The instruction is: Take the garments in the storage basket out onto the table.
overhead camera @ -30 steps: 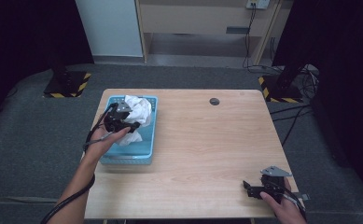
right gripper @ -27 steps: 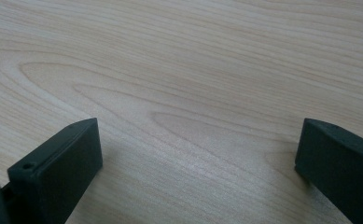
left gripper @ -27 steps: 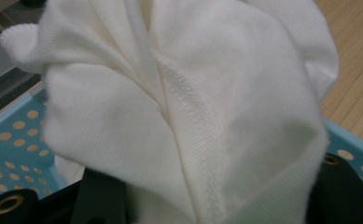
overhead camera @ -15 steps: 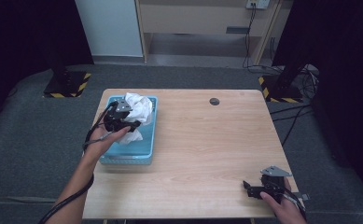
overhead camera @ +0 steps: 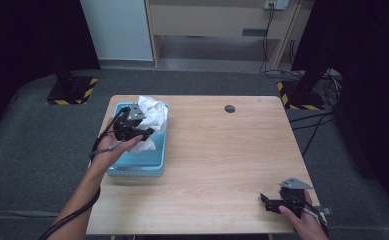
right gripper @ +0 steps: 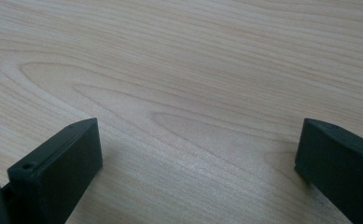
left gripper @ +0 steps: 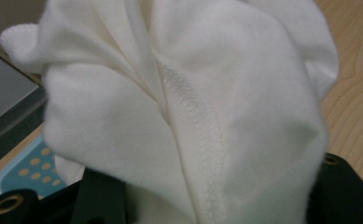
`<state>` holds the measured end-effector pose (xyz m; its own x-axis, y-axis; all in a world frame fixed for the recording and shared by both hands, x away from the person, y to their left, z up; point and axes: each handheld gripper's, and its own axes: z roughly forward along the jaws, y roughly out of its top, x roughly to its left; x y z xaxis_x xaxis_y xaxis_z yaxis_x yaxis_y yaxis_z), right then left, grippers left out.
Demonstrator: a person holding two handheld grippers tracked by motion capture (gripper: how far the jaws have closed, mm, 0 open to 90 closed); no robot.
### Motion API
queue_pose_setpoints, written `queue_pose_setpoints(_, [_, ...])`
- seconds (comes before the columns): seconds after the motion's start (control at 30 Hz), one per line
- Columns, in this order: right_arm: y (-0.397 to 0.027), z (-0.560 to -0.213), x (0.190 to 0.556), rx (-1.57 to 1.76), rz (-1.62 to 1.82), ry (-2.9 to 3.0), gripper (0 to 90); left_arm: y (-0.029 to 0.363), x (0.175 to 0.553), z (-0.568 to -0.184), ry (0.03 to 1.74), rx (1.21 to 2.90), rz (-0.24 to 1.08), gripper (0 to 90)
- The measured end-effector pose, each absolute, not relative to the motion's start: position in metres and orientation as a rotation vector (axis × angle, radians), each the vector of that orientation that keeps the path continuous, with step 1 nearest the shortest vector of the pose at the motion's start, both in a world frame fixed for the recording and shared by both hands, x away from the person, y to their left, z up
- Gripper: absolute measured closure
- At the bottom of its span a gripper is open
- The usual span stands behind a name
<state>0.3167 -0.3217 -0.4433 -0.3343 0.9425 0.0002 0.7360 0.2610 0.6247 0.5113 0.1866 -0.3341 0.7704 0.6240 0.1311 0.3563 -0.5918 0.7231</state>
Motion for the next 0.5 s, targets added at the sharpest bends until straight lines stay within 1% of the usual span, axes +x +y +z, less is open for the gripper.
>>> queue_pose_setpoints(0.5, [-0.322,-0.443,0.317,1.529,0.760,2.165,0.4,0.175,0.495,-0.310,0.637,2.240,0.564,45.1])
